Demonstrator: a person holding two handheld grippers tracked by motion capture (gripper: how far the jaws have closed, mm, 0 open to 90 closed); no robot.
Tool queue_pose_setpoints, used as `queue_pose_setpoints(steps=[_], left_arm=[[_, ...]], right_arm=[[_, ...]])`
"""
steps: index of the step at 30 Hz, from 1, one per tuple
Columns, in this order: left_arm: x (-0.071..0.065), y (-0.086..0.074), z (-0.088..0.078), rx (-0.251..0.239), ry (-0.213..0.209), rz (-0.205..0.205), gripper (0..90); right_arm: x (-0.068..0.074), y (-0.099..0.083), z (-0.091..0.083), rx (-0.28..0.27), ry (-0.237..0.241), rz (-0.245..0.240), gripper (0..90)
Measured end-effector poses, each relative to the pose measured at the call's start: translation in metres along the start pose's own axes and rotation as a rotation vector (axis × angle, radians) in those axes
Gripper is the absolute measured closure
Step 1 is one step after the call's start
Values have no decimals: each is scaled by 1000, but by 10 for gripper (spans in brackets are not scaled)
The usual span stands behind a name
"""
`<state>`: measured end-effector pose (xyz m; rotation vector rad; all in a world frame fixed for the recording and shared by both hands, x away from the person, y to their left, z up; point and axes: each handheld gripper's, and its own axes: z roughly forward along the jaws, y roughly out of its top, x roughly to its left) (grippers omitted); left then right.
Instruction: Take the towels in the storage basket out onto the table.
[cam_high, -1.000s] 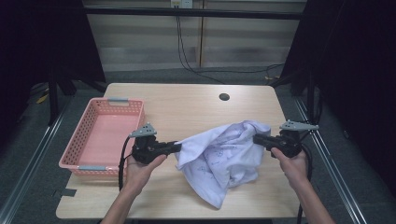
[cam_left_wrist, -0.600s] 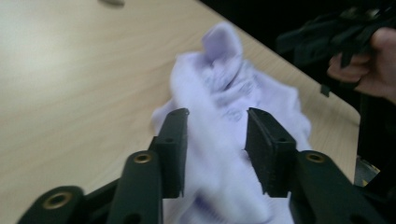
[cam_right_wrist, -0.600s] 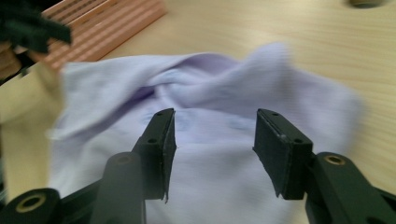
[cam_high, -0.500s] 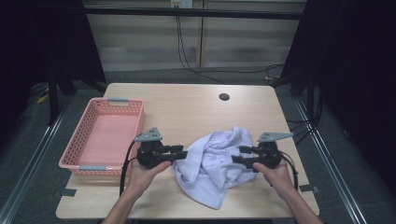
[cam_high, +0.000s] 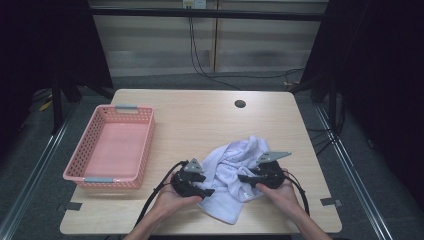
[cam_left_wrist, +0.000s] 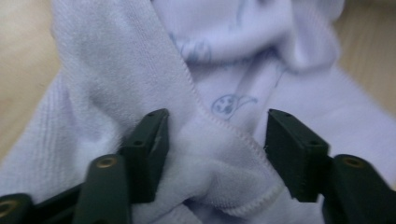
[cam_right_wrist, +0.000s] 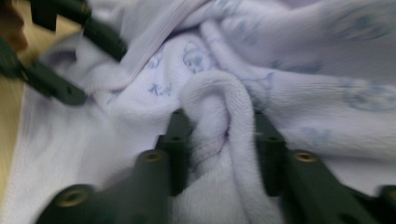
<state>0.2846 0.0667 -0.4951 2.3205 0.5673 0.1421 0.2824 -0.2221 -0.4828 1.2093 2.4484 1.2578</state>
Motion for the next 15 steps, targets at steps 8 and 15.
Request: queue_pose_setpoints(steps=[8, 15], left_arm=[[5, -2, -7, 23, -30, -41, 782], [-7, -5, -32, -72, -282, -109, 801]], right_arm=[[-35, 19, -48, -180, -40, 98, 702], [-60, 39, -70, -281, -75, 144, 711]])
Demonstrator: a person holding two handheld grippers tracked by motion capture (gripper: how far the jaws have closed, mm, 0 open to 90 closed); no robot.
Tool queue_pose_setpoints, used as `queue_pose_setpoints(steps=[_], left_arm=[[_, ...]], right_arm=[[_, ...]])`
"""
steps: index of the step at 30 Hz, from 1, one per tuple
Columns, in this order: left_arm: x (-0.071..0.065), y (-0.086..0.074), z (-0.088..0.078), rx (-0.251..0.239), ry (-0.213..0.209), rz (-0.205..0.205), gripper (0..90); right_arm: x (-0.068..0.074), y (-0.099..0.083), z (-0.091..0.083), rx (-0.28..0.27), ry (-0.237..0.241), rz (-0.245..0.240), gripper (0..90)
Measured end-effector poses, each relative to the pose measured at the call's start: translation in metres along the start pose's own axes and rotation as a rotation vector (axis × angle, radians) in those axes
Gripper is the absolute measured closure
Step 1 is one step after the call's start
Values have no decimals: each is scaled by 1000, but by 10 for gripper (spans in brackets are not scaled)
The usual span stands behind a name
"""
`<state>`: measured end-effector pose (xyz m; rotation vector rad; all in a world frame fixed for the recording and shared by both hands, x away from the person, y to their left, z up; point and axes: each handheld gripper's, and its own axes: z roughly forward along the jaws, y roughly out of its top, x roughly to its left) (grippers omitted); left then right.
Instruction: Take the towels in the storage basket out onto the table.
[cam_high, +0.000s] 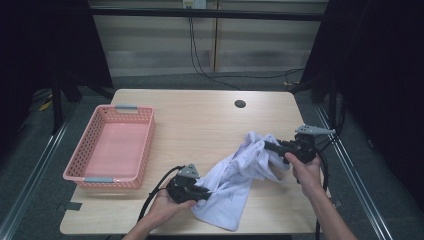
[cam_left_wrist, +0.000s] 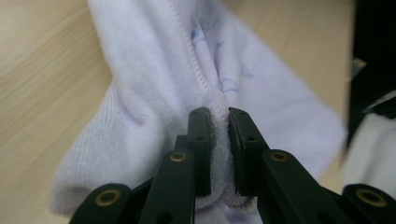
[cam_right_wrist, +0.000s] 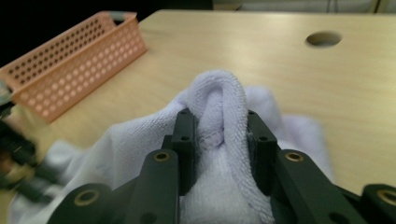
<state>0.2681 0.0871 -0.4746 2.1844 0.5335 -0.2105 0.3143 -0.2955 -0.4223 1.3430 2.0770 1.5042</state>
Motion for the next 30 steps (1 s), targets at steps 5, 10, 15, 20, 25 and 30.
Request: queue_pose_setpoints(steps=[5, 10, 15, 20, 25, 30], left_arm=[[-17, 4, -33, -155, -64, -11, 804], [4, -4, -33, -153, -27, -106, 753], [17, -9, -34, -158, -19, -135, 629], [24, 1, -47, -208, 37, -131, 594], [34, 6, -32, -166, 67, -122, 580], [41, 1, -15, -93, 146, -132, 491]], right_arm=[[-14, 36, 8, -27, -29, -7, 723], [-19, 59, 34, 1, -57, -32, 543], [-26, 46, 43, 13, -99, -14, 398], [-11, 26, 32, 45, -39, -35, 394], [19, -4, 34, 131, 51, -91, 396], [29, -42, 51, 226, 107, -87, 338]])
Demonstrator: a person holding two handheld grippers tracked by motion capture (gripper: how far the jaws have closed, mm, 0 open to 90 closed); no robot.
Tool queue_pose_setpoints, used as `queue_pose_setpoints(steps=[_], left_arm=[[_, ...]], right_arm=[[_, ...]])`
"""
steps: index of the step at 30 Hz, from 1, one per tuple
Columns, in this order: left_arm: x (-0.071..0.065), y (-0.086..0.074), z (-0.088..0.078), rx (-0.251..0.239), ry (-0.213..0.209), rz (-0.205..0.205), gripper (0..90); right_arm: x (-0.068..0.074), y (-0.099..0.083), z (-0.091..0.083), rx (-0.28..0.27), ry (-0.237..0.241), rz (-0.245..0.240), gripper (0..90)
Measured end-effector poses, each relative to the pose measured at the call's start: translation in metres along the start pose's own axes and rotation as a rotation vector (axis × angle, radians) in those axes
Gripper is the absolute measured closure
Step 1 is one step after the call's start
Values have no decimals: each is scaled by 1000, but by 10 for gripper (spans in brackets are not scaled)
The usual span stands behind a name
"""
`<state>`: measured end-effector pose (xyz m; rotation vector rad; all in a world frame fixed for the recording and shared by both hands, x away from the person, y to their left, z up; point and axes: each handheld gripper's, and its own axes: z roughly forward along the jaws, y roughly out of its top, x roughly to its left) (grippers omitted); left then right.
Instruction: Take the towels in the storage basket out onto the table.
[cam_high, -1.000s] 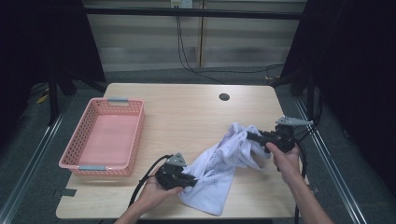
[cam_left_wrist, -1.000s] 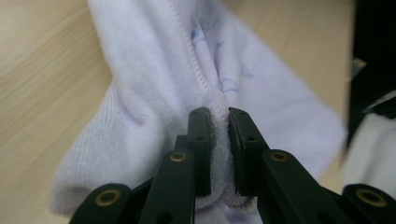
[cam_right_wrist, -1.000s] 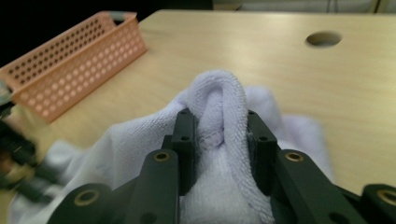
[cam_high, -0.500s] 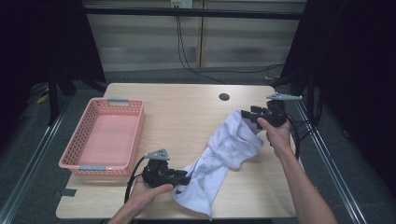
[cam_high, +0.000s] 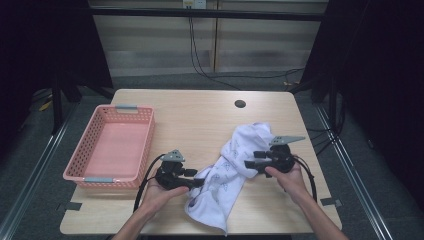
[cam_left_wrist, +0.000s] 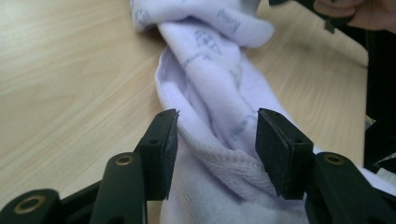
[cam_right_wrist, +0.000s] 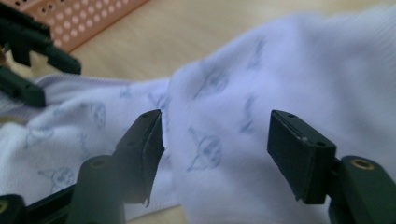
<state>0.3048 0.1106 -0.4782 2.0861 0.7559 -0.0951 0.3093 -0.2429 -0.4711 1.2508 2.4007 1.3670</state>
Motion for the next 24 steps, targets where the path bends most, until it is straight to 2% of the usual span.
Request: queue_pose_setpoints(steps=[1, 2, 3, 4, 5, 6, 7, 9, 12, 16, 17, 19, 20, 21, 22, 23, 24], left_arm=[[2, -2, 2, 7, -2, -5, 499], [3, -3, 4, 14, -15, -11, 547], [3, -5, 6, 40, -11, -7, 606], [3, -6, 8, 53, -6, 1, 710], [2, -6, 8, 53, -16, 6, 781], [2, -6, 7, 50, -21, 11, 813], [0, -5, 4, 43, -24, 14, 825], [-2, -3, -5, 3, -53, 8, 835], [-6, 0, -26, -71, -72, -3, 838], [-12, 1, -58, -173, -85, 3, 839], [-13, 1, -64, -197, -94, -7, 838], [-12, -2, -74, -223, -37, -2, 837], [-10, -4, -76, -229, -31, -8, 834], [-6, -7, -76, -230, -35, -27, 825], [-2, -9, -75, -224, -52, -45, 796], [0, -11, -73, -212, -73, -57, 739], [2, -13, -70, -201, -74, -51, 716]], right_arm=[[1, -7, 10, 28, 3, -9, 328], [3, -11, 17, 60, -8, -27, 325], [5, -12, 22, 80, -24, -40, 324], [7, -12, 26, 89, -53, -69, 389], [7, -11, 26, 75, -97, -84, 572], [2, -8, 24, 68, -124, -60, 695], [-3, -6, 22, 60, -117, -37, 813], [-17, 2, 11, -2, -126, -5, 869], [-35, 25, -8, -80, -167, 18, 876], [-59, 61, -38, -175, -263, 42, 879], [-65, 69, -44, -190, -290, 52, 879], [-76, 80, -50, -213, -373, 71, 877], [-82, 82, -50, -207, -404, 74, 871], [-87, 82, -48, -205, -397, 85, 829], [-90, 80, -45, -197, -379, 99, 698], [-90, 76, -42, -190, -385, 110, 581], [-89, 71, -39, -185, -360, 112, 540]])
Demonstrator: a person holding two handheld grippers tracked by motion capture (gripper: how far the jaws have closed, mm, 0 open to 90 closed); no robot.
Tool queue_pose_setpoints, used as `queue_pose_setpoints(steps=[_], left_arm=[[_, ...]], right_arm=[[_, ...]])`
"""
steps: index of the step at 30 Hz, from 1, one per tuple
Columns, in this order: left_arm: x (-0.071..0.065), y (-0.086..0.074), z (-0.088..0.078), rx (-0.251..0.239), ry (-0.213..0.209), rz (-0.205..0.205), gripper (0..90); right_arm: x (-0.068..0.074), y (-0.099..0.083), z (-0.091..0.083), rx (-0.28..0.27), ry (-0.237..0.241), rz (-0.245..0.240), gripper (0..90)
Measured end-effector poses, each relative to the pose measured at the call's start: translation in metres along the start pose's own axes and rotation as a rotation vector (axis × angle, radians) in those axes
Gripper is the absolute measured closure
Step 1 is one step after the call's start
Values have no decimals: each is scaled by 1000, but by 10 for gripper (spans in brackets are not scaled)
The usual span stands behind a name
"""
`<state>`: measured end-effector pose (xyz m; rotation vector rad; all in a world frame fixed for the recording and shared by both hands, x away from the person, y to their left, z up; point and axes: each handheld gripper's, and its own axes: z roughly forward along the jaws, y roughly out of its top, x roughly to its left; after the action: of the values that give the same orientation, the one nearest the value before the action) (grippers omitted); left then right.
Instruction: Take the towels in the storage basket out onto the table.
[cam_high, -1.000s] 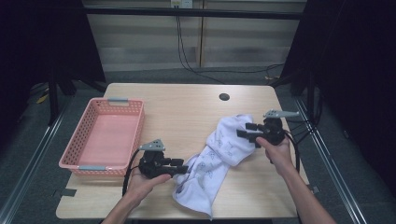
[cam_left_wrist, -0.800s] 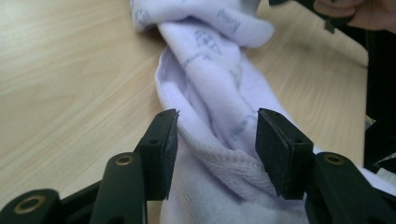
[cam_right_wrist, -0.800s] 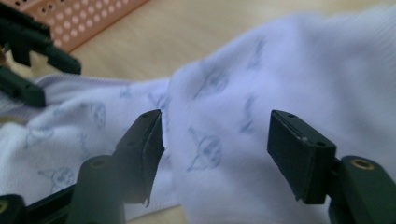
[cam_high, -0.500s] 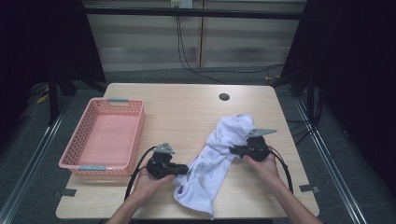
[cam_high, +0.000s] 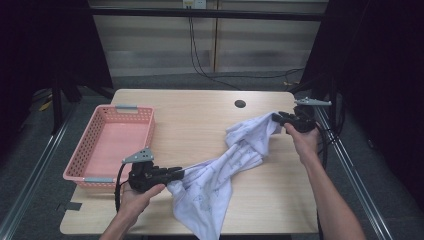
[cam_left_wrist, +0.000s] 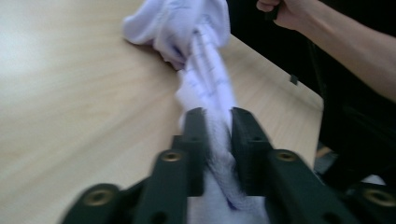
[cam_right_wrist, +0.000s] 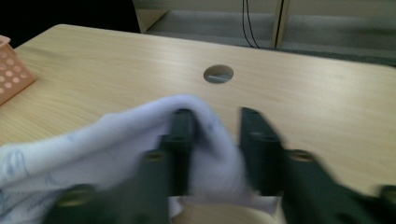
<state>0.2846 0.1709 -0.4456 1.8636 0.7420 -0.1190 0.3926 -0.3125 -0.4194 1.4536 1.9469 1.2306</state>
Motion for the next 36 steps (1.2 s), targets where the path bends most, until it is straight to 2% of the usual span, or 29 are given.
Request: queue_pose_setpoints(steps=[2, 4, 5, 7, 9, 11, 12, 13, 15, 17, 21, 23, 24, 26, 28, 29, 32, 34, 36], left_arm=[[1, -1, 4, 16, 19, -10, 649], [2, -1, 5, 18, 22, -16, 614], [3, -1, 6, 30, 32, -26, 591], [4, -3, 7, 57, 66, -18, 579], [5, -5, 8, 62, 65, -24, 571], [6, -8, 10, 92, 85, -4, 570], [7, -9, 11, 106, 115, 2, 565], [9, -10, 12, 119, 123, 8, 552], [12, -12, 13, 119, 112, -11, 547], [14, -15, 14, 133, 123, -8, 537], [14, -19, 17, 154, 121, 9, 544], [12, -21, 19, 170, 113, 18, 564], [11, -21, 21, 179, 117, 16, 592], [8, -22, 24, 201, 116, 33, 644], [6, -23, 27, 215, 109, 50, 783], [5, -22, 27, 214, 96, 48, 853], [4, -18, 23, 183, 74, 44, 883], [3, -13, 18, 141, 68, 31, 884], [2, -6, 12, 101, 81, 30, 885]], right_arm=[[10, -11, -2, 6, 12, -11, 431], [22, -22, -8, -3, 82, -2, 415], [28, -27, -10, 3, 104, -12, 417], [52, -43, -15, 58, 175, -68, 427], [72, -58, -19, 82, 250, -91, 462], [92, -75, -20, 124, 336, -117, 497], [104, -85, -18, 147, 383, -129, 500], [113, -92, -17, 171, 411, -135, 502], [129, -104, -12, 214, 453, -167, 504], [140, -112, -5, 244, 474, -189, 502], [150, -120, 9, 275, 486, -225, 502], [153, -123, 14, 284, 506, -241, 507], [156, -125, 16, 279, 501, -258, 534], [157, -125, 16, 272, 482, -278, 632], [156, -125, 16, 276, 487, -281, 797], [155, -125, 15, 288, 473, -295, 856], [146, -116, 6, 267, 472, -266, 877], [131, -105, -7, 226, 455, -238, 878], [108, -93, -20, 181, 406, -206, 879]])
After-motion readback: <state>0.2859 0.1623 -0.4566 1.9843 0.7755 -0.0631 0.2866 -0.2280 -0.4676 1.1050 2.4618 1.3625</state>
